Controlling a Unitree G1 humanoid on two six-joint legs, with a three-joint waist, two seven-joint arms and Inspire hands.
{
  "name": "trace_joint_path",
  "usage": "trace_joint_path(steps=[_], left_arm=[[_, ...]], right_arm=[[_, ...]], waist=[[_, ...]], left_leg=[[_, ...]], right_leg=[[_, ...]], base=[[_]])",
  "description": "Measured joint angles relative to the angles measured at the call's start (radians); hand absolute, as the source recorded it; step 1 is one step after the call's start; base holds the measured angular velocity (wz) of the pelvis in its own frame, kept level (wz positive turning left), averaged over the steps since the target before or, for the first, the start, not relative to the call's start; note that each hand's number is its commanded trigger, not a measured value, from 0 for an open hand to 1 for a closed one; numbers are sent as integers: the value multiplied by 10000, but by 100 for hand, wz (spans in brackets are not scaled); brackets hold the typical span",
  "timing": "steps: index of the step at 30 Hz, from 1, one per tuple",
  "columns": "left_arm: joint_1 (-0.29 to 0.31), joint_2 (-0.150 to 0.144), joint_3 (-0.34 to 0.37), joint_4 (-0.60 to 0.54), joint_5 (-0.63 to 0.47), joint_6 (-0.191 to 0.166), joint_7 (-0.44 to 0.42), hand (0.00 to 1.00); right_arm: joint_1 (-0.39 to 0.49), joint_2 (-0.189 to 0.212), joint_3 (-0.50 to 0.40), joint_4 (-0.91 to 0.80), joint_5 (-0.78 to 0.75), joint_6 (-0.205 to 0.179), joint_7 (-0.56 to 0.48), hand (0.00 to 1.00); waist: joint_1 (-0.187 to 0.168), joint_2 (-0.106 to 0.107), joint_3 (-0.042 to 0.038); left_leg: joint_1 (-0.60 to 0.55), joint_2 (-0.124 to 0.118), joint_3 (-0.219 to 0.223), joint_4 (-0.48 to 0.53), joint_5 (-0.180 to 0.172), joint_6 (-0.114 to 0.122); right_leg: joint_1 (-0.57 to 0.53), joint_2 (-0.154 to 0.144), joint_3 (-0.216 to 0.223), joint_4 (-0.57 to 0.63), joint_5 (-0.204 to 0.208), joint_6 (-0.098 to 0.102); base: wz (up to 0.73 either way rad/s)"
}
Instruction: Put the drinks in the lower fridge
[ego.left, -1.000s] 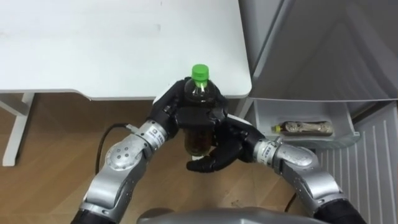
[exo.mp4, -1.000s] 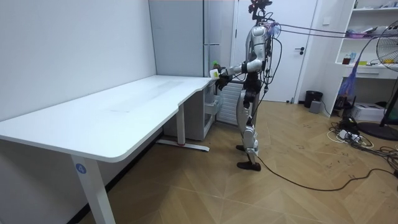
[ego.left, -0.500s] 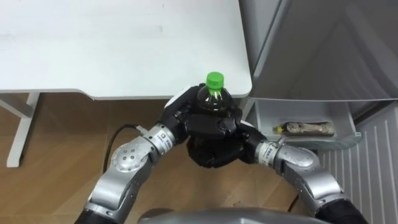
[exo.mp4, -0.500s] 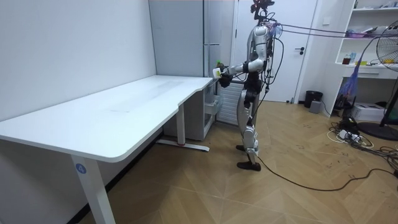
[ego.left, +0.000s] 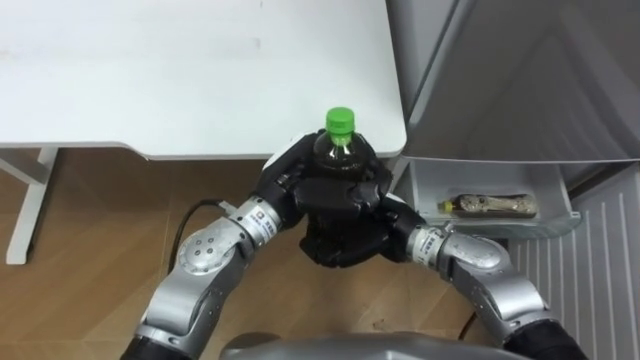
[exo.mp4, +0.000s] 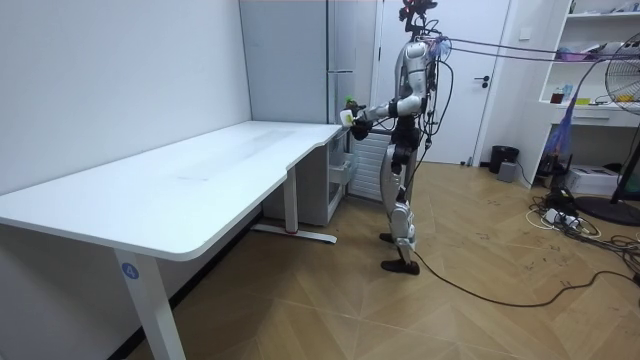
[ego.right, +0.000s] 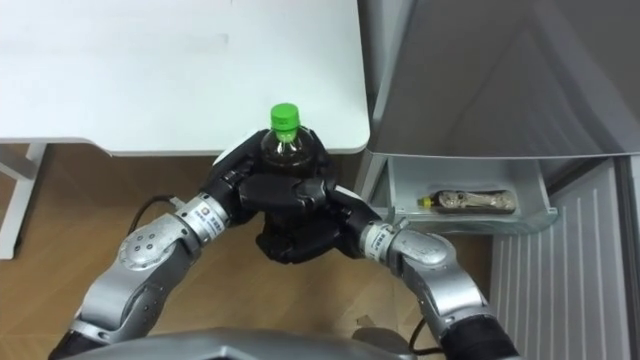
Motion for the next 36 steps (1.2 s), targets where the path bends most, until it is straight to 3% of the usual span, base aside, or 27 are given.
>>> trace_joint_path(steps=[36], left_arm=[[-117, -59, 136, -6, -43, -115, 161, 0]], right_arm=[[24, -102, 120, -1, 31, 82, 124, 100]], waist=[[-16, -78, -37]], left_leg=[[-118, 0, 9, 26, 1, 1]], right_leg=[[-137, -4, 16, 42, 0, 0]], base=[[0]])
